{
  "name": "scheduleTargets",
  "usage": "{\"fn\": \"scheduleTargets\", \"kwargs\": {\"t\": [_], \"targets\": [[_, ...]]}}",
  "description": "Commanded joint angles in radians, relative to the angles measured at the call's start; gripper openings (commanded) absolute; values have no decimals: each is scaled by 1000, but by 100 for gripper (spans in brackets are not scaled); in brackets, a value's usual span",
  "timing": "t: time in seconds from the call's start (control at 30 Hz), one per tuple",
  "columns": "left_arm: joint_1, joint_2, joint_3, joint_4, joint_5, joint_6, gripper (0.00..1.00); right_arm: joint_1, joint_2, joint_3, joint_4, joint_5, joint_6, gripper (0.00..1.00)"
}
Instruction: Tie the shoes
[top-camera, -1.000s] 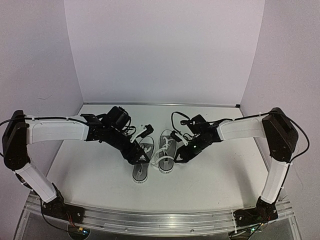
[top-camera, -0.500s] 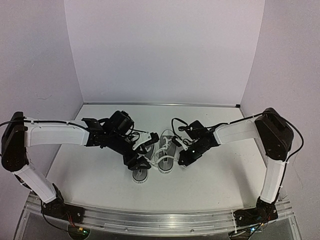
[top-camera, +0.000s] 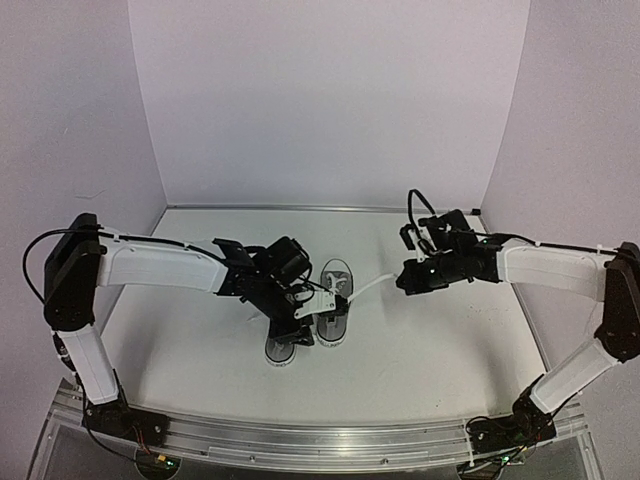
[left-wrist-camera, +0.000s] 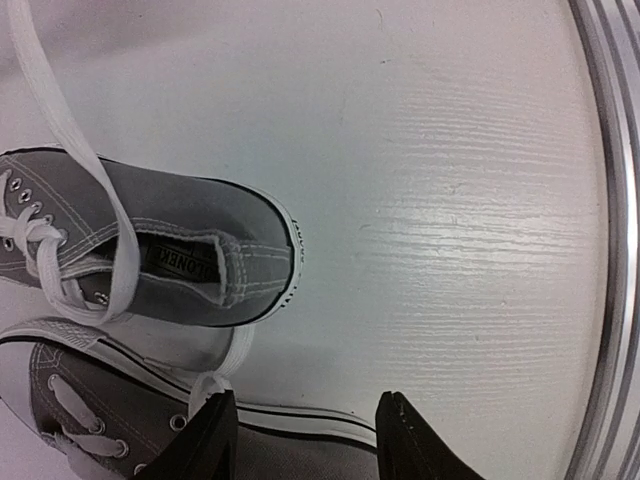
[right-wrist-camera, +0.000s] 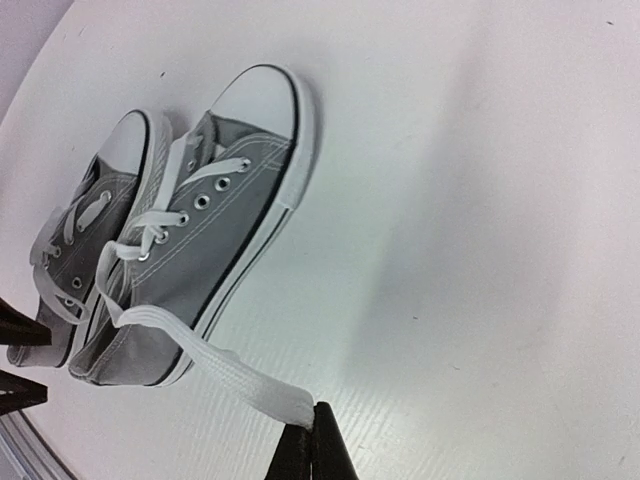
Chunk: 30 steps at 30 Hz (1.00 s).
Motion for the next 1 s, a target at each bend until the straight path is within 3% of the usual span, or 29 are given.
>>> {"fn": "scheduleTargets", "kwargs": {"t": [0.0,0.3,0.67,0.73,0.87,0.97], "targets": [[-9,68,92,-102,-58,87,45,-27,-120,-33,-56,76,63,0],[5,139,103,-55,-122,197,46,-62,-274,-26,-163,135,69,0],[29,301,240,-164,-199,314,42,-80,-321,-36,-189,113,69,0],[35,319,258,-195,-199,318,38,-82,-317,-36,-189,111,69,0],[55,339,276,-281,-237,317,19,-81,-294,-33,-185,84,65,0],[76,316,248,-323,-259,307,11,-82,-277,-41,-166,51,66,0]]}}
